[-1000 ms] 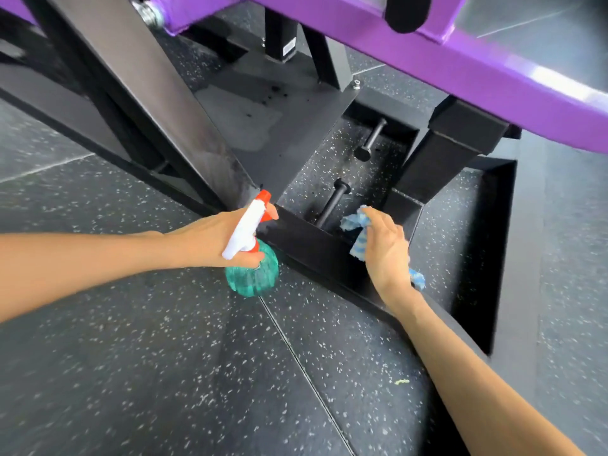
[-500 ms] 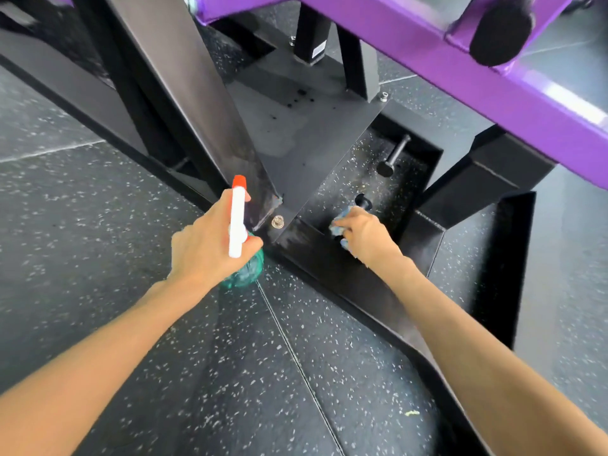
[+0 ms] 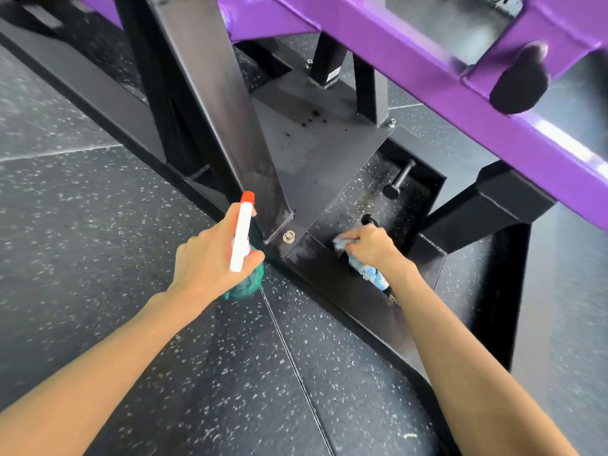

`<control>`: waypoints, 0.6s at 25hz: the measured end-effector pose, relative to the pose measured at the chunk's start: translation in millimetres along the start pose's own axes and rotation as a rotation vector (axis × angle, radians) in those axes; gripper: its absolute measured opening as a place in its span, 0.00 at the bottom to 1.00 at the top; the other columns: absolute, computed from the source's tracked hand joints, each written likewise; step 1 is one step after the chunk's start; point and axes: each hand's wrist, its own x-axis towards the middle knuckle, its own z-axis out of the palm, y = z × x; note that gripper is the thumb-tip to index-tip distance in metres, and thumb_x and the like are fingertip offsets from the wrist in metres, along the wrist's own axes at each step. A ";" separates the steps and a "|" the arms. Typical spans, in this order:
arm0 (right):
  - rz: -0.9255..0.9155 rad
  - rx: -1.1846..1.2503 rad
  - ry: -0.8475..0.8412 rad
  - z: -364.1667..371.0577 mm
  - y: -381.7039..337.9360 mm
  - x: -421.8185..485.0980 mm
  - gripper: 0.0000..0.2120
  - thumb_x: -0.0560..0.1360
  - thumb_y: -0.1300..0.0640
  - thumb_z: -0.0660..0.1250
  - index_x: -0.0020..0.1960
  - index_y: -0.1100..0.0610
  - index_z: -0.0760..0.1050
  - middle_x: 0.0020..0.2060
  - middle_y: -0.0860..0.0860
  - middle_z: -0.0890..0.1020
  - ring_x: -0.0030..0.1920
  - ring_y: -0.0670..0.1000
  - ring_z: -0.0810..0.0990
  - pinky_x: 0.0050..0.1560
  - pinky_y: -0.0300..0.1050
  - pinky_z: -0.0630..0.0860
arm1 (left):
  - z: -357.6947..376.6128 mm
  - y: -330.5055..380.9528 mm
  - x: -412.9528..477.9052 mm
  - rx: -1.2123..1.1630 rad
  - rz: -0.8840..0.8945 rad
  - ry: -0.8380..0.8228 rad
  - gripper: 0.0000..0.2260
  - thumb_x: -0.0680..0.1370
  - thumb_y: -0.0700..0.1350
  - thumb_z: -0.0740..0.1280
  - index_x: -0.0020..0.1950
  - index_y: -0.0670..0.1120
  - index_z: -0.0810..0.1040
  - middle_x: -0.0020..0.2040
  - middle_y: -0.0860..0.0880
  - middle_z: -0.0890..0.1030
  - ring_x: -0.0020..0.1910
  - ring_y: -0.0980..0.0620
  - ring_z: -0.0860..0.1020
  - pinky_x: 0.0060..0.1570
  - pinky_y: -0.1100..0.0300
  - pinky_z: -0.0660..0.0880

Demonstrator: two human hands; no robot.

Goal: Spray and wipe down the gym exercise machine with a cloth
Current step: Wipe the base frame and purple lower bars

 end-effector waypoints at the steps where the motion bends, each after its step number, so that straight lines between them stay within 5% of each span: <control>1: 0.017 0.007 0.041 0.6 -4.1 0.9 0.17 0.77 0.63 0.60 0.60 0.51 0.79 0.55 0.56 0.81 0.53 0.57 0.80 0.49 0.38 0.71 | -2.1 -0.2 -2.7 -0.015 0.009 -0.010 0.25 0.73 0.48 0.68 0.66 0.56 0.61 0.44 0.56 0.79 0.39 0.44 0.78 0.42 0.51 0.74; 5: -0.044 -0.074 0.144 16.9 -18.1 -31.5 0.16 0.77 0.63 0.59 0.62 0.57 0.77 0.57 0.59 0.79 0.57 0.60 0.77 0.57 0.47 0.71 | -3.4 0.1 -8.8 -0.002 0.042 -0.021 0.23 0.73 0.48 0.68 0.64 0.55 0.60 0.42 0.57 0.78 0.37 0.45 0.77 0.40 0.51 0.73; 9: -0.261 0.260 0.516 37.8 -33.5 -50.3 0.15 0.77 0.57 0.62 0.62 0.57 0.76 0.56 0.55 0.80 0.55 0.58 0.77 0.56 0.48 0.72 | 0.2 3.1 -6.8 -0.004 0.005 -0.023 0.23 0.72 0.48 0.68 0.62 0.56 0.60 0.40 0.55 0.78 0.39 0.41 0.78 0.41 0.50 0.74; 12: -0.307 0.013 0.471 93.2 -55.6 -50.0 0.24 0.77 0.48 0.54 0.68 0.57 0.72 0.66 0.53 0.75 0.66 0.61 0.73 0.64 0.57 0.70 | 2.2 7.2 -7.6 -0.006 -0.024 -0.005 0.23 0.71 0.48 0.68 0.61 0.57 0.61 0.41 0.54 0.79 0.39 0.40 0.78 0.43 0.48 0.75; 15: -0.241 -0.113 0.445 110.6 -29.7 -59.8 0.25 0.77 0.50 0.51 0.71 0.56 0.70 0.67 0.50 0.74 0.69 0.54 0.71 0.69 0.52 0.67 | 0.1 0.8 -7.8 -0.024 -0.011 -0.019 0.24 0.72 0.46 0.68 0.62 0.56 0.59 0.41 0.54 0.78 0.39 0.42 0.77 0.42 0.48 0.76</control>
